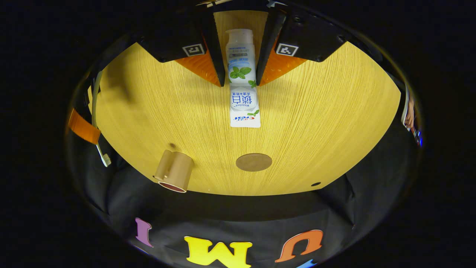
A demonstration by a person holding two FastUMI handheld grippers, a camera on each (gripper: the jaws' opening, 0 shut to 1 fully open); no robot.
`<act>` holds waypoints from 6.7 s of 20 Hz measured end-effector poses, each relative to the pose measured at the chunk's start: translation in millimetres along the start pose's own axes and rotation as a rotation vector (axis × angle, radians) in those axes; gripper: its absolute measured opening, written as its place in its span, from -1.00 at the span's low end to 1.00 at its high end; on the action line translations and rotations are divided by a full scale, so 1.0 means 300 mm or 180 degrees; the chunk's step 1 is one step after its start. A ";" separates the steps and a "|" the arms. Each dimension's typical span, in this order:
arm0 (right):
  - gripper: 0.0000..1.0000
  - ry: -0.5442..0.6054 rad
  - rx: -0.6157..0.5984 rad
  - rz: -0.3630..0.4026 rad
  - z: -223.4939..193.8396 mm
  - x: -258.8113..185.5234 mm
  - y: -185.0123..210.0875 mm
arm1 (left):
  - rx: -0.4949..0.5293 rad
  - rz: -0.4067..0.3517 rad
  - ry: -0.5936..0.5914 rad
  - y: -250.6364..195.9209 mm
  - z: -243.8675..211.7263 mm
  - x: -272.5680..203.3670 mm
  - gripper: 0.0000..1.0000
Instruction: Put the toothbrush and toothpaste on the desktop into the cup, then pick up the cup and place it on the coaster on the desktop.
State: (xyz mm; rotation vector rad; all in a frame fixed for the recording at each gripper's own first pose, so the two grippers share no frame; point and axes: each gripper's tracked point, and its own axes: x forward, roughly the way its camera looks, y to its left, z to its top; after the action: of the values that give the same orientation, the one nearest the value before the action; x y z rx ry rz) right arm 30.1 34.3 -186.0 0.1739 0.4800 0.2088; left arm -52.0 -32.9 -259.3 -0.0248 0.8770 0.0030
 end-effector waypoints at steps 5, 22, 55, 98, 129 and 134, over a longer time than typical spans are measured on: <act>-0.99 -0.0035 -0.0012 -0.0017 0.021 0.002 0.003 | 0.0079 0.0003 -0.0090 0.000 -0.002 0.004 0.05; -0.99 -0.0667 -0.0081 -0.0007 0.388 0.071 0.023 | 0.0168 -0.0056 -0.1571 -0.039 0.426 -0.210 -0.19; -0.94 -0.0981 -0.0472 0.0049 0.648 0.690 0.225 | -0.0154 -0.0321 -0.1749 -0.004 0.607 -0.181 -0.19; 0.94 -0.1134 -0.0224 0.0079 0.391 -0.032 -0.179 | -0.0053 -0.0329 -0.2195 -0.397 1.059 0.126 -0.22; 0.92 -0.0924 -0.0187 0.0133 0.331 0.014 -0.162 | -0.0001 -0.0727 -0.2113 -0.460 0.949 0.017 0.70; 0.92 -0.0761 -0.0193 0.0123 0.294 0.055 -0.099 | 0.0100 -0.0620 -0.2248 -0.361 0.892 -0.109 1.00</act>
State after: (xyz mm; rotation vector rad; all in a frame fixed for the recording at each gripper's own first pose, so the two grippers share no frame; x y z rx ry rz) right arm 90.9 -0.7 -122.7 0.1468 0.2326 0.2369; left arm 134.1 -134.9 -61.1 -0.0745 0.1657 -0.1748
